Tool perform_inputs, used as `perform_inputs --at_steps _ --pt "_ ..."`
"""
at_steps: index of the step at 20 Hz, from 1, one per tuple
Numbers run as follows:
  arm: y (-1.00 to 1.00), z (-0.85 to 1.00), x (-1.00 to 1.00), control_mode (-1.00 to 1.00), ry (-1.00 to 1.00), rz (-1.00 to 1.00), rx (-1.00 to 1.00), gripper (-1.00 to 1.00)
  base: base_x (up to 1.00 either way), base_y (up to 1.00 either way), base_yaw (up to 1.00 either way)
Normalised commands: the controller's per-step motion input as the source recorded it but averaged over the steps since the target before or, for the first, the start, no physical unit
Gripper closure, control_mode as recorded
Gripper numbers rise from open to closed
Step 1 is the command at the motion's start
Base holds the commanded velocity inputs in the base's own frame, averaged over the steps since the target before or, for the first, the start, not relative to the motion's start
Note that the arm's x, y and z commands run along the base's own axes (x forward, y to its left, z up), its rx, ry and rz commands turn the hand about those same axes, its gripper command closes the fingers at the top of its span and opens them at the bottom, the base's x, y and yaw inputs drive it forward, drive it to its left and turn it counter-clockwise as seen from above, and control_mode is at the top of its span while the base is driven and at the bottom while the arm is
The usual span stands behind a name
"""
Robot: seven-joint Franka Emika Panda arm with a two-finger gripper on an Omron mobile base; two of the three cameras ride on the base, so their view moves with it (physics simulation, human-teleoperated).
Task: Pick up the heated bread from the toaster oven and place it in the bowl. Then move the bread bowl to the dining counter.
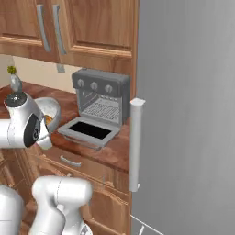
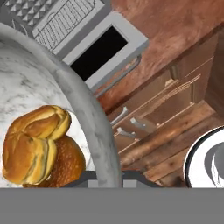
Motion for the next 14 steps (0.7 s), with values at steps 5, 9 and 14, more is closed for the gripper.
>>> perform_inputs --at_steps 5,9,14 --pt "0.0 0.0 0.0 1.0 0.0 0.0 0.0 1.0 -0.43 -0.19 1.0" --pt "0.0 0.0 0.0 1.0 0.0 0.0 0.0 1.0 -0.11 -0.05 1.0" --pt "0.0 0.0 0.0 1.0 0.0 0.0 0.0 1.0 -0.38 0.27 0.92"
